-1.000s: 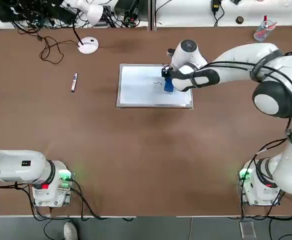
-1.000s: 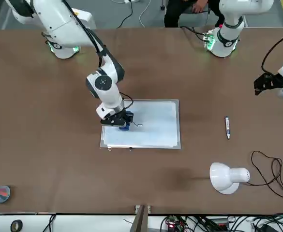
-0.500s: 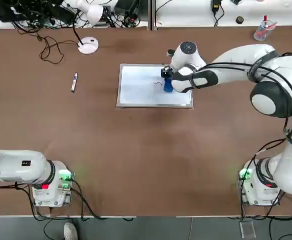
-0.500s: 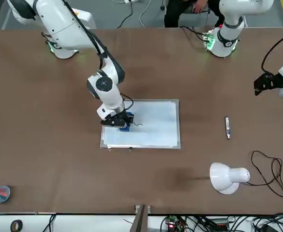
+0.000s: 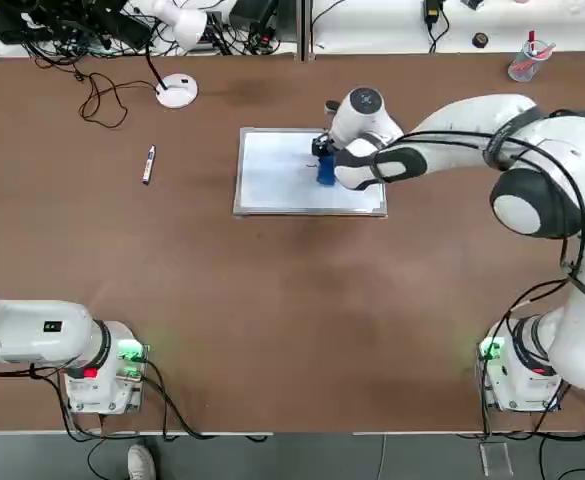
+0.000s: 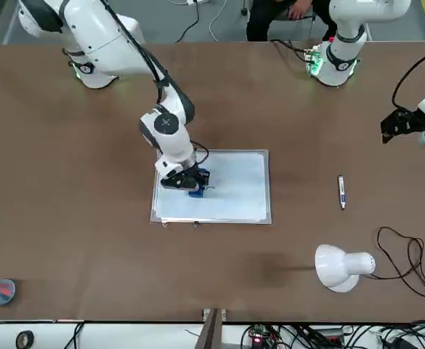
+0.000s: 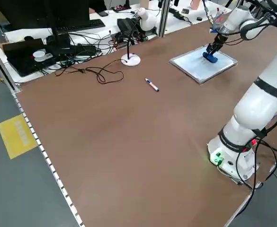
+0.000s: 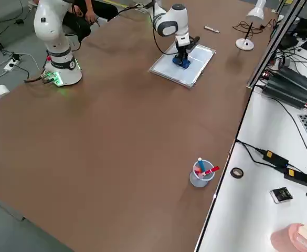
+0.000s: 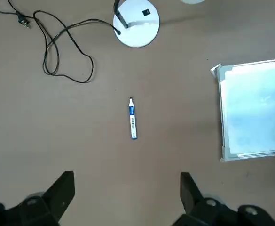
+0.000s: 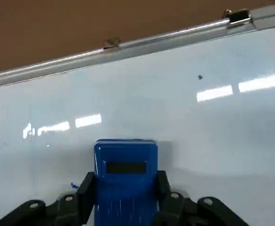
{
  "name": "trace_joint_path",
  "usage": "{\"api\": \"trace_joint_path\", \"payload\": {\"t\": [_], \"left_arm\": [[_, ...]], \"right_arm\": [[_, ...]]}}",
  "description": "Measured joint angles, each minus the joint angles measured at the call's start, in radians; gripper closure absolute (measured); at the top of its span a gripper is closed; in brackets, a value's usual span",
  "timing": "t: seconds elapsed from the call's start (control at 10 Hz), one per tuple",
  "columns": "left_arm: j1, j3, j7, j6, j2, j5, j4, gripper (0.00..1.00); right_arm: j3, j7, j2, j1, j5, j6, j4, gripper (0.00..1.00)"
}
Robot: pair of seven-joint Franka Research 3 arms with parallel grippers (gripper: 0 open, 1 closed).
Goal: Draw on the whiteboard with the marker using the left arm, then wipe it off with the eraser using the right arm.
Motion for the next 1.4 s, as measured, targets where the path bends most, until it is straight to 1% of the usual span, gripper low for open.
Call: {"api": "trace_joint_path", "payload": {"t": [0.3,0.6,0.8,1.2,1.4], "left_arm": [[0.000,0.000,0.000,0.000,0.000,0.000,0.000,0.00],[0.000,0.000,0.000,0.000,-0.001,0.000,0.001,0.00],[0.000,0.000,0.000,0.001,-0.001,0.000,0.011,0.00],[0.001,0.001,0.000,0.001,-0.004,0.000,0.024,0.00],[0.002,0.001,0.000,0.001,-0.004,0.000,0.024,0.00]], "right_arm": [[-0.020,0.048,0.024,0.053,-0.001,0.004,0.034,0.44],[-0.059,0.100,0.048,0.114,-0.003,0.009,0.066,0.44],[-0.073,0.131,0.061,0.141,-0.003,0.010,0.086,0.44],[-0.075,0.149,0.065,0.144,-0.001,0.007,0.095,0.44],[-0.073,0.153,0.061,0.132,0.001,-0.032,0.109,0.44]]}}
